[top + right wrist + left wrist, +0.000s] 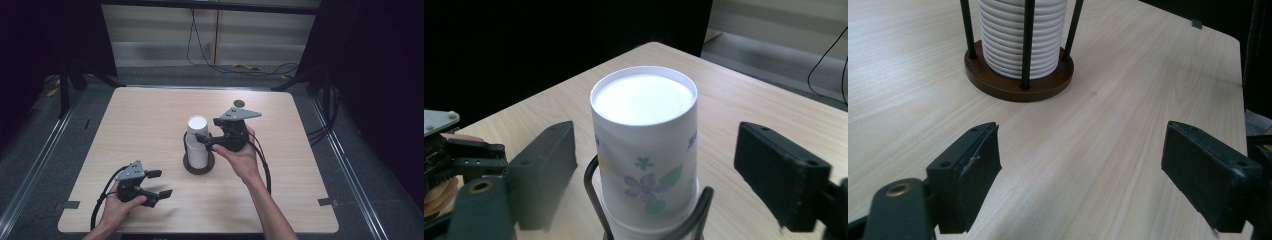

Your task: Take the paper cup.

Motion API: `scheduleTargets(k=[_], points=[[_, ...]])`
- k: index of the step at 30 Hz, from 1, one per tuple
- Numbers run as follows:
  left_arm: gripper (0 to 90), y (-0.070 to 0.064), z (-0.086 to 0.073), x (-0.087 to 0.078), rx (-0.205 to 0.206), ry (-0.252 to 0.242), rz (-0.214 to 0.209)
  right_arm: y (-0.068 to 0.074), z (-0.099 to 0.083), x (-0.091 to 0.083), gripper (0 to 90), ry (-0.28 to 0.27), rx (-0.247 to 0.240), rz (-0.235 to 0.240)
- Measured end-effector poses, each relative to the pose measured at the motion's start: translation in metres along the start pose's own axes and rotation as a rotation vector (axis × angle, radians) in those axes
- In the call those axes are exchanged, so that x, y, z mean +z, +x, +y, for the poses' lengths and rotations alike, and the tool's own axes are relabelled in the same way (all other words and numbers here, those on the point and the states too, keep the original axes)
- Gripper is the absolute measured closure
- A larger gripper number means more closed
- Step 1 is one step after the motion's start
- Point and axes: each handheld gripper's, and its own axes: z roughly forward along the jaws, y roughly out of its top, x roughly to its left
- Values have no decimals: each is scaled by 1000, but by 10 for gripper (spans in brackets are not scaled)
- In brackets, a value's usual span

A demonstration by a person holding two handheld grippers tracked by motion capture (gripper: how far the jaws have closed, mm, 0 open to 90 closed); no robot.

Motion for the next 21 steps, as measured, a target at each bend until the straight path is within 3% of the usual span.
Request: scheduleTargets(k=[5,12,15,21], points=[[159,0,1,3,13,14,-15,2,3,13,137,33,-8,17],[159,0,0,3,16,25,-14,-1,3,27,149,63,-11,-6],[159,0,0,3,12,26,-12,-1,3,30,162,52,1,10],[159,0,0,3,23,31,-7,4,10,33,219,53,3,-15]])
